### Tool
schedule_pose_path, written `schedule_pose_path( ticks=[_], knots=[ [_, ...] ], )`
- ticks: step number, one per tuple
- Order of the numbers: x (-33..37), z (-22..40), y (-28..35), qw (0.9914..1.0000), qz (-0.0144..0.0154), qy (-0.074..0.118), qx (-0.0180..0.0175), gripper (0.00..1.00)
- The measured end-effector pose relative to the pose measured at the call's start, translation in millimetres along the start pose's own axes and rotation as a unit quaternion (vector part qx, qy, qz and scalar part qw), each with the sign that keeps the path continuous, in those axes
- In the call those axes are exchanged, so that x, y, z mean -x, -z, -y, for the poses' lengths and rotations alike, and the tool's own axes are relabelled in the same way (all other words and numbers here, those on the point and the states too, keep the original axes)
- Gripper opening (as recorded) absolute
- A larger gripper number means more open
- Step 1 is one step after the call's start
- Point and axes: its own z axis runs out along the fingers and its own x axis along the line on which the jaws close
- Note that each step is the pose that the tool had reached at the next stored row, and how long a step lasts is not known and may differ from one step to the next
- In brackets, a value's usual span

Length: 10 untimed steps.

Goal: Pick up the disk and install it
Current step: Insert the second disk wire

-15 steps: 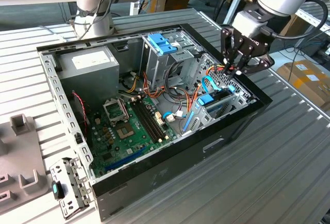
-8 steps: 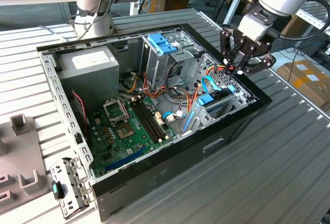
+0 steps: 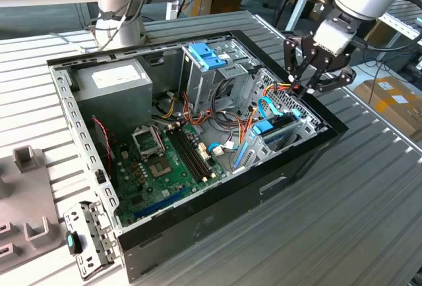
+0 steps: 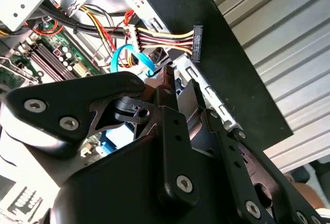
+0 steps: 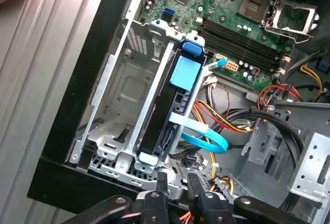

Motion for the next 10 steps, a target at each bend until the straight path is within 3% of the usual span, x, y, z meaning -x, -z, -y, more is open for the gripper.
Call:
schedule_pose_path(
  ticks=[6,8,10],
  knots=[
    [-2.4,5.8,0.0,0.99936,0.0009,0.036,0.0019,0.29],
    [-3.3,8.2,0.0,0.99856,0.0014,0.054,0.0028,0.29],
    [-4.4,10.8,0.0,0.9971,0.0019,0.076,0.004,0.29]
  ],
)
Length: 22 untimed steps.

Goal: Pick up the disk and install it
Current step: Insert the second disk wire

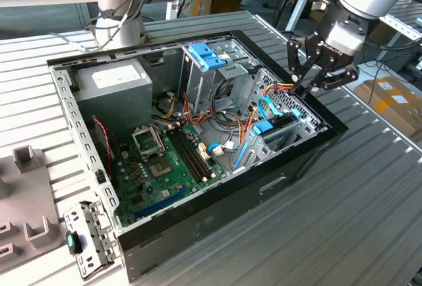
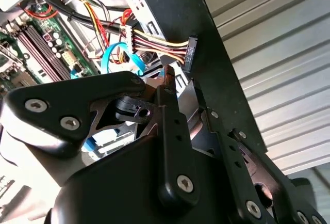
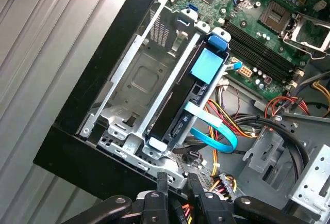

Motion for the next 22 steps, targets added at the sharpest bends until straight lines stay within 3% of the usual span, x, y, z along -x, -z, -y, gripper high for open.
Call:
schedule_pose_path(
  ticks=[3,5,12,16,22],
  knots=[
    [-1.1,1.8,0.1,0.99961,0.0008,0.028,0.0015,0.29],
    [-1.9,3.1,0.1,0.99842,0.0015,0.056,0.0028,0.29],
    [-2.5,4.1,0.1,0.99643,0.0088,0.084,-0.0009,0.29],
    [-5.7,9.4,0.1,0.99445,0.0129,0.104,-0.0025,0.29],
    [-6.1,10.3,0.1,0.99423,0.0134,0.106,-0.0027,0.29]
  ],
)
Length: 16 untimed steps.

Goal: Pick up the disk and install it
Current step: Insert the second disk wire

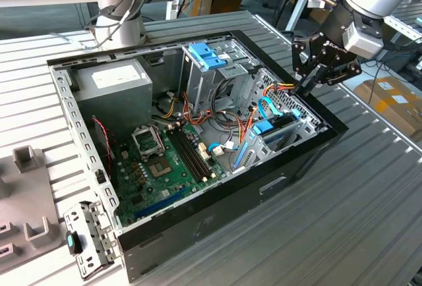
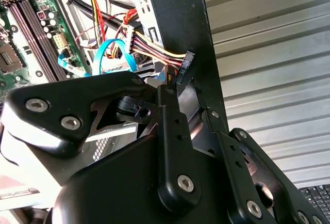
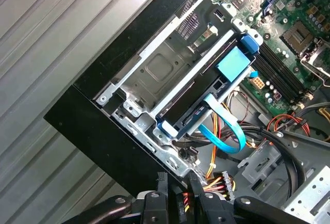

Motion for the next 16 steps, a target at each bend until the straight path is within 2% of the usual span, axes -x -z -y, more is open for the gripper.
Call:
schedule_pose_path(
  ticks=[3,7,10,16],
  knots=[
    [1.6,2.5,-0.2,1.0,0.0,0.002,0.0001,0.29],
    [0.5,4.5,-0.2,0.99992,-0.0003,0.013,0.0001,0.29],
    [0.4,4.5,-0.5,0.9997,-0.0082,0.021,-0.0108,0.29],
    [0.6,4.5,1.1,0.99968,-0.0081,0.021,-0.0115,0.29]
  ],
)
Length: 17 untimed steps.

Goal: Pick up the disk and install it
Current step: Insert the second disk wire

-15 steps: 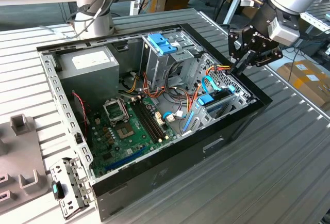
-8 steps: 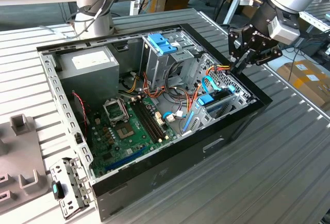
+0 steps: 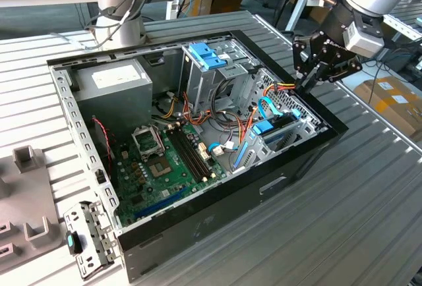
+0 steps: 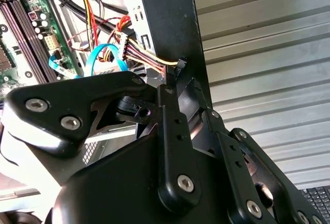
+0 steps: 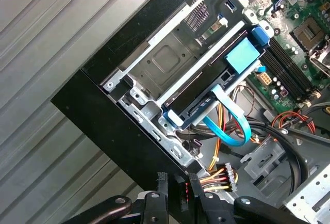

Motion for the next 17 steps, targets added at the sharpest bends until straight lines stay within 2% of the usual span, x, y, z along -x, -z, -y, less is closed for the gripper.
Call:
schedule_pose_path(
  ticks=[2,3,4,5,11,14,17],
  knots=[
    [0.0,-0.1,0.1,1.0,-0.0005,0.002,-0.0011,0.29],
    [0.1,-0.1,0.0,0.99998,-0.0028,0.003,-0.0035,0.29],
    [0.0,0.0,-0.1,0.99991,-0.0081,0.006,-0.0086,0.29],
    [0.0,-0.1,-0.1,0.99982,-0.0118,0.008,-0.0123,0.29],
    [0.1,-0.2,-0.1,0.99981,-0.012,0.009,-0.0124,0.29],
    [0.2,-0.2,-0.1,0.99925,-0.0095,0.036,-0.0116,0.29],
    [0.1,-0.2,-0.1,0.99814,-0.0076,0.059,-0.0106,0.29]
  ],
)
